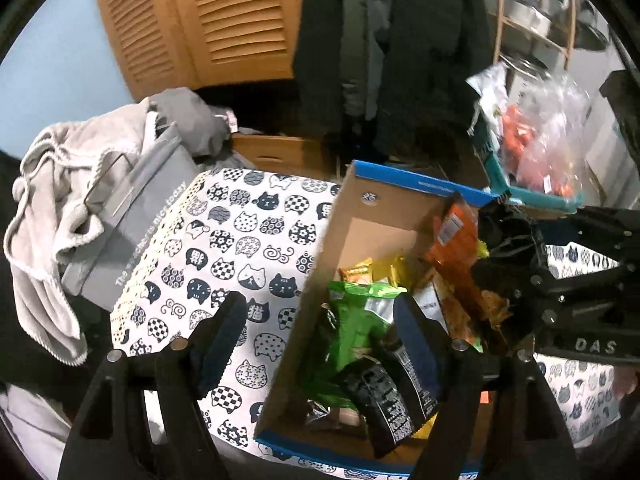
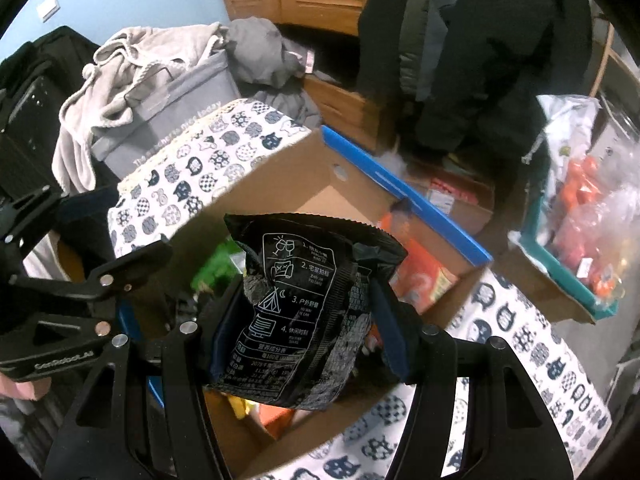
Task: Organize snacks
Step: 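Drop the black pack into the box with the left tool, then lower the black pack into the box and open the right tool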
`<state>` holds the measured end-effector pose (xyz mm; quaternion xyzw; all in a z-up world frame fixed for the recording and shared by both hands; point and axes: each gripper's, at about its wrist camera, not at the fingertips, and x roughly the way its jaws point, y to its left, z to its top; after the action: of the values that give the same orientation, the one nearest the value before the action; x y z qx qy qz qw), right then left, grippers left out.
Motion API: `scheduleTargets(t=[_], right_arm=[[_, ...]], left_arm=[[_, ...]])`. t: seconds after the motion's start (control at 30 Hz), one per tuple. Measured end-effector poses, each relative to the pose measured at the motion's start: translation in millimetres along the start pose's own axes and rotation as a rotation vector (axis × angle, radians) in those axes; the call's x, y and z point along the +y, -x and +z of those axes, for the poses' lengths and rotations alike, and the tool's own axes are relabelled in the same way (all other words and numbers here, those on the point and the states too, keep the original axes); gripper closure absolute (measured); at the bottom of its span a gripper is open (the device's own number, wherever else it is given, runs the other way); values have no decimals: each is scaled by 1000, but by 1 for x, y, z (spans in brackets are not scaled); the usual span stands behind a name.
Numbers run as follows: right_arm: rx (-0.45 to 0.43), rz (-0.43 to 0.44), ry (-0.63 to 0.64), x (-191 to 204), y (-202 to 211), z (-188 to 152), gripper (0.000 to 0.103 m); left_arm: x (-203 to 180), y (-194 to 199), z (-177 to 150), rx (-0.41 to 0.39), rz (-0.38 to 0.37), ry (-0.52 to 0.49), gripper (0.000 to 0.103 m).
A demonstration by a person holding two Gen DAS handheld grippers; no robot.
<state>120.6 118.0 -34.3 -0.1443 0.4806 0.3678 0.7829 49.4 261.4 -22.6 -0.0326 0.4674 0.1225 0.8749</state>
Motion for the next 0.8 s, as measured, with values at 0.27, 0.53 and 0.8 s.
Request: scheduleTargets(t=[0.27, 0.53, 0.8], right_arm=[[19, 24, -14, -3, -19, 23, 39], [-3, -10, -29, -20, 10, 8, 27], [-18, -48, -56, -35, 49, -30, 23]], left_arm=[[2, 0, 1, 1, -5, 23, 25], [-14, 6, -5, -13, -7, -37, 25], [-33, 24, -8, -42, -52, -80, 20]])
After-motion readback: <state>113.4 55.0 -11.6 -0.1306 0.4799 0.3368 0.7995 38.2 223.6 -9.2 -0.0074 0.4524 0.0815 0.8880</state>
